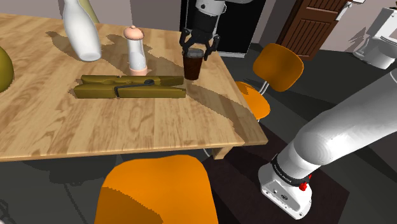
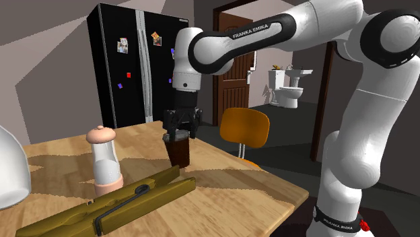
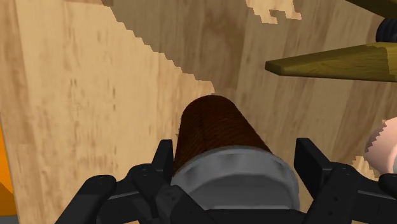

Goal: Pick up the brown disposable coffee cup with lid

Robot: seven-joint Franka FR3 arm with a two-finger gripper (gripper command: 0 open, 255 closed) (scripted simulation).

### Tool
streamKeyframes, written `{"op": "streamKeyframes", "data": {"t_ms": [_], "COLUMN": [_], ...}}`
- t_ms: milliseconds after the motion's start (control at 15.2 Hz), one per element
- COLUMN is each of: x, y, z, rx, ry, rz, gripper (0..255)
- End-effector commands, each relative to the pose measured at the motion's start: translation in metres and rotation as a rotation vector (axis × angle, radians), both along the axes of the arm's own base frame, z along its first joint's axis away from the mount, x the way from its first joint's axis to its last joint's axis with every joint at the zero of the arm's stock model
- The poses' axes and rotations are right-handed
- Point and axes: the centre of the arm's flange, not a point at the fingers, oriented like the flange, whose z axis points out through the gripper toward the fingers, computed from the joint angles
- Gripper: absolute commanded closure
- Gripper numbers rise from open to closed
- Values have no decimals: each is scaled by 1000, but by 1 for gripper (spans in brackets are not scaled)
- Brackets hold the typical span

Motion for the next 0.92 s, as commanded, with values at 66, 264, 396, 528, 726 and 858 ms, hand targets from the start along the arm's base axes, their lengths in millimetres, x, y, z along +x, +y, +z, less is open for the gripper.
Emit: {"op": "streamKeyframes", "data": {"t_ms": [66,264,396,528,726,858], "x": [0,0,0,0,0,0], "y": [0,0,0,0,0,0], "z": [16,32,42,53,69,69], "rx": [0,0,0,0,0,0], "ry": [0,0,0,0,0,0], "rz": [0,0,0,0,0,0], "gripper": [255,255,255,255,255,255]}}
